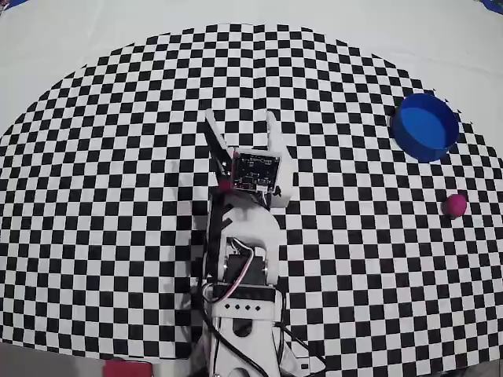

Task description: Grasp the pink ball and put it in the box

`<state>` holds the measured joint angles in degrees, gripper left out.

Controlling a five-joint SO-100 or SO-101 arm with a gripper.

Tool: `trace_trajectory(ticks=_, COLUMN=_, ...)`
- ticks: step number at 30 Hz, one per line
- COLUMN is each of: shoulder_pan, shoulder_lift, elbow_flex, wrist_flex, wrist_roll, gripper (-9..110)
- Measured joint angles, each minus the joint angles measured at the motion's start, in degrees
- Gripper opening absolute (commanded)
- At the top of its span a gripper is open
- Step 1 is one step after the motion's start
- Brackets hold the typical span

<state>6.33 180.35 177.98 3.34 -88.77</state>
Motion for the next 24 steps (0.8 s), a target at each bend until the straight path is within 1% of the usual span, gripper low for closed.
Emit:
trace_trajectory(ticks=7, shoulder_pan=2.5, shoulder_lift=-1.1, elbow_flex=0.0, wrist_flex=0.0, wrist_roll=0.0, gripper=30)
trace_trajectory(ticks=24, shoulder_pan=15.6, shoulder_lift=-1.5, elbow_flex=0.0, wrist_flex=0.0, wrist_roll=0.0, gripper=30)
